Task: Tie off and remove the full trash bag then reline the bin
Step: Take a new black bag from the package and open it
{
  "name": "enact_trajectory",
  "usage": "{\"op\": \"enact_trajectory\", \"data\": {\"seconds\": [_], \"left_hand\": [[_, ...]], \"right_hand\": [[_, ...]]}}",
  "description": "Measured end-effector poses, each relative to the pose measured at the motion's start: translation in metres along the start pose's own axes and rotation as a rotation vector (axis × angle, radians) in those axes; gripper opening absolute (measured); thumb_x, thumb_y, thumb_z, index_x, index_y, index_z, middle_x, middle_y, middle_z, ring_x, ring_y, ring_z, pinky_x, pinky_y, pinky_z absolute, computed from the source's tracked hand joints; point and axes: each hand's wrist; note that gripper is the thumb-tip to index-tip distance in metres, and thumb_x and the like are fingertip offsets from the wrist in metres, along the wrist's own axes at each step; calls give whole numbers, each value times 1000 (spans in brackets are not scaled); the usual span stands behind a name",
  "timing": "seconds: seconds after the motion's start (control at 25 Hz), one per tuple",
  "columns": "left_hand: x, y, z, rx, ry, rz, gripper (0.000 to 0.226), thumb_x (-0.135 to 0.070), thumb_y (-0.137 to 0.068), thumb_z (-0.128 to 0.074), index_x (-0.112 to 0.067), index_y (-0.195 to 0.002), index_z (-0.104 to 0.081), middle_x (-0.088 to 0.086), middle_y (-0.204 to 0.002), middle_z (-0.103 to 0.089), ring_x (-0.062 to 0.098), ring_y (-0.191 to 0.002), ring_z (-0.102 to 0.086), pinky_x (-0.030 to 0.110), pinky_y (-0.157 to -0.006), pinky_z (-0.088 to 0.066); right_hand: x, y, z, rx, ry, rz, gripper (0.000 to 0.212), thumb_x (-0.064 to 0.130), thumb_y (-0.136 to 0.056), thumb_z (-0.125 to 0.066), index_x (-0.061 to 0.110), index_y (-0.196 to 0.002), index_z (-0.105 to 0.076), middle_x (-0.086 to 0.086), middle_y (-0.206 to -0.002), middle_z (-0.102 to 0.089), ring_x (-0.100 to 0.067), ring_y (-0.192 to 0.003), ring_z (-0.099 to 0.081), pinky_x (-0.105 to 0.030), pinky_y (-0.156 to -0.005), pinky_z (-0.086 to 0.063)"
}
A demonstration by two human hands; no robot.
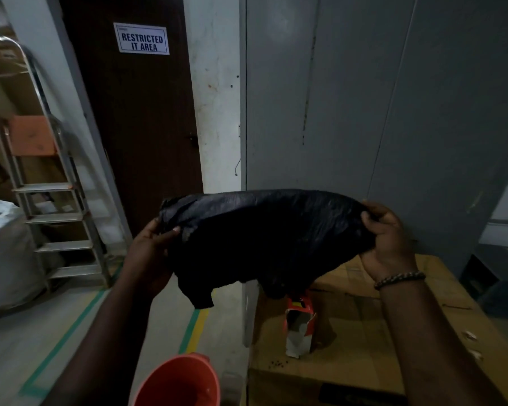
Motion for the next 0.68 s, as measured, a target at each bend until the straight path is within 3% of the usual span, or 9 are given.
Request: {"op": "enact_trajectory", "data": {"seconds": [0.08, 0.16, 0.24, 0.32, 0.36, 0.44, 0.56, 0.6, 0.68], "left_hand": [[2, -6, 7, -33, 20, -22, 33, -14, -104, -51, -24, -134, -62, 10, -128, -70, 34, -116, -67, 45, -89, -55], [4, -9, 11, -23, 41, 9, 35, -31, -105, -51, -25, -138, -60, 9, -131, -69, 34, -120, -65, 48, -94, -52], [4, -11, 12, 7, 51, 91, 46, -47, -103, -49, -23, -141, -58, 10, -136, -66, 37, -126, -61, 53, -106, -45], [2, -10, 11, 40, 54, 187, 55, -55, -101, -46, -20, -141, -59, 14, -137, -65, 38, -126, -60, 56, -109, -42], [2, -9, 13, 69, 55, 199, 53, -52, -101, -47, -18, -140, -58, 17, -137, -64, 39, -124, -61, 57, -107, -44], [2, -10, 25, 161, 71, 134, 44, -22, -101, -51, -15, -145, -51, 20, -139, -61, 40, -122, -63, 55, -100, -52], [-1, -10, 42, 211, 33, 28, 82, 19, -87, -51, -32, -149, -42, 15, -138, -63, 36, -121, -65, 52, -94, -57], [-5, -11, 45, 193, -9, 11, 84, 21, -86, -53, -35, -148, -43, 12, -136, -64, 34, -119, -66, 51, -93, -57], [-9, -16, 53, 126, -36, -26, 67, 15, -93, -53, -29, -144, -50, 11, -133, -67, 33, -116, -68, 50, -94, -56]], "right_hand": [[0, 1, 2, 67, -243, 12, 31, 0, -98, -49, 20, -94, -73, -4, -108, -71, -28, -109, -64, -43, -87, -54], [-4, 8, 0, 253, -358, 25, 36, 1, -94, -51, 22, -117, -68, -6, -132, -63, -30, -127, -56, -51, -101, -49], [-12, 14, -9, 420, -243, 2, 72, -12, -86, -53, 29, -146, -49, -4, -150, -51, -29, -137, -49, -55, -106, -43], [-23, 17, -21, 431, 54, -25, 88, -22, -82, -57, 35, -148, -46, 6, -144, -58, -23, -132, -56, -49, -104, -49], [-27, 18, -27, 410, 207, -9, 81, -21, -82, -60, 33, -142, -55, 9, -139, -62, -22, -128, -59, -47, -102, -51], [-34, 16, -37, 351, 415, 38, 54, -13, -88, -63, 29, -121, -73, 3, -129, -69, -27, -123, -63, -48, -98, -55], [-39, 12, -48, 183, 453, 69, 34, -2, -97, -58, 24, -106, -77, 2, -120, -72, -22, -117, -65, -42, -97, -55], [-38, 9, -50, 132, 419, 65, 33, 1, -99, -56, 24, -107, -77, 3, -119, -72, -19, -115, -66, -39, -96, -56], [-37, 4, -54, 20, 328, 41, 30, 6, -101, -54, 24, -114, -75, 2, -120, -72, -17, -112, -68, -36, -93, -57]]}}
Point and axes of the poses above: each hand's wrist, its own y-axis away from the middle knuckle, its own z-axis out of the back of the hand, x = y × z
